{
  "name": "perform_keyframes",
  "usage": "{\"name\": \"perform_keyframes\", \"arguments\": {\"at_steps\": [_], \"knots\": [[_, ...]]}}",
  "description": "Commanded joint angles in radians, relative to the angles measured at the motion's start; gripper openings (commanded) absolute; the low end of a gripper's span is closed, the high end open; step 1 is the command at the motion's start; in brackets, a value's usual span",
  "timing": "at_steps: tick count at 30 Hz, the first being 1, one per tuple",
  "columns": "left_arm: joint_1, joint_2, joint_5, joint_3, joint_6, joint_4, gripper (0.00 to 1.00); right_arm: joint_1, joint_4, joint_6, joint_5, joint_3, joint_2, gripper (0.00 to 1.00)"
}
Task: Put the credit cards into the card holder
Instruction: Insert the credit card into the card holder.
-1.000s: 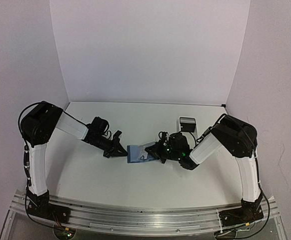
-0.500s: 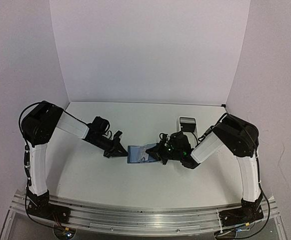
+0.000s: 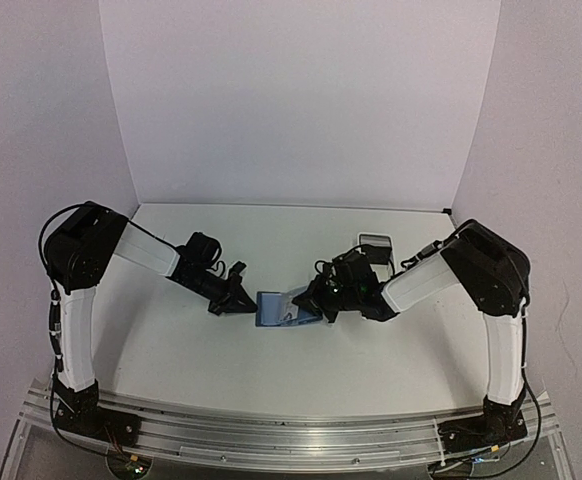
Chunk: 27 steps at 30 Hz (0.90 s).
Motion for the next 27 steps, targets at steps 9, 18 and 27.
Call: {"name": "perform_keyframes", "arguments": {"at_steps": [9,18,27], "knots": [[-0.013,0.063,-0.135,-0.01,0.015,-0.086,0.0,0.009,-0.207,-0.07,0.046,0.017,-0.076,0.0],[-0.012,0.063,-0.133,-0.011,0.016,-0.086,0.0,0.009,-0.218,-0.086,-0.029,0.034,-0.026,0.0],[-0.013,0.061,-0.128,-0.005,0.025,-0.08,0.0,0.008,-0.161,-0.112,-0.179,0.131,0.11,0.0]]}}
